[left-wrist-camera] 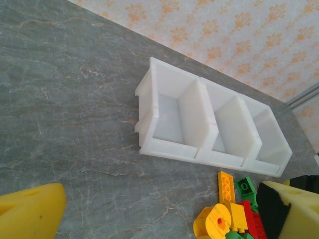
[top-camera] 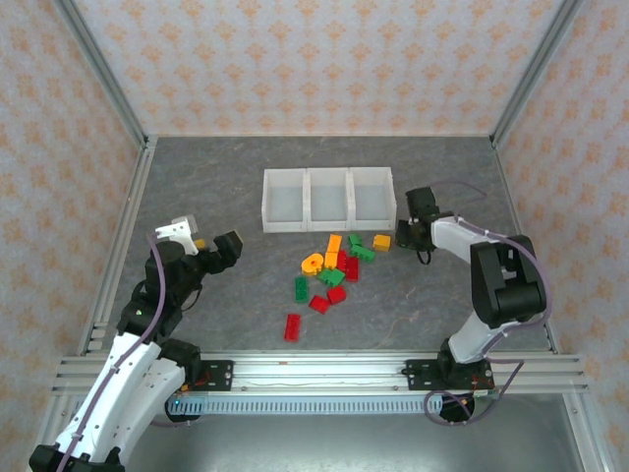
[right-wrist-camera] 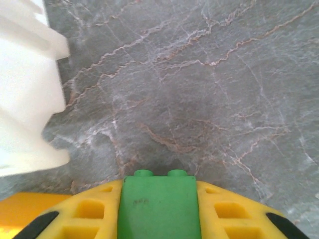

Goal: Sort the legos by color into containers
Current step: Pick up the lego from the middle-right of the table, then place the lego in the container.

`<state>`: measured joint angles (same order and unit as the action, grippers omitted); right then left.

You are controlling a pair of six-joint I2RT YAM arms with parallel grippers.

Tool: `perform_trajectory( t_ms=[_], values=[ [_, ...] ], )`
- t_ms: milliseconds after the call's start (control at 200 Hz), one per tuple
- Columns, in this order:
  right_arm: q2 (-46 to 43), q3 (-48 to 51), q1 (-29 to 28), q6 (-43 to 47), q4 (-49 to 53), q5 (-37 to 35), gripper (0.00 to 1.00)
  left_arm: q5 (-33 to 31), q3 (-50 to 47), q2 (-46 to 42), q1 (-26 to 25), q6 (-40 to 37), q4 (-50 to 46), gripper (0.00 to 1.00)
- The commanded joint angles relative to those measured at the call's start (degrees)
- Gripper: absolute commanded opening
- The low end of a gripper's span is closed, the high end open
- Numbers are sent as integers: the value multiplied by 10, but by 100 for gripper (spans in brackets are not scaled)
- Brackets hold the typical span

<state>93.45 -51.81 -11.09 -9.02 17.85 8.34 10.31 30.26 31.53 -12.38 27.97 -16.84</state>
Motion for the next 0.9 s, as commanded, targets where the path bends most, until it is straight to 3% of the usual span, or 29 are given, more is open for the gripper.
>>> perform_trajectory(
  t_ms=[0,245,666,891],
  values=[
    [-71,-11,-15,-11,20,-7,22,12,-7,2,-4,-14,21,99],
    [-115,-96,-46,-23,14,18,19,18,-7,2,-3,-17,23,99],
    [92,-286,-47,-28,34,73,18,28,-10,12,-4,-15,27,99],
    [132,-294,-57,-38,31,72,27,41,-9,27,-3,-17,29,99]
  ],
)
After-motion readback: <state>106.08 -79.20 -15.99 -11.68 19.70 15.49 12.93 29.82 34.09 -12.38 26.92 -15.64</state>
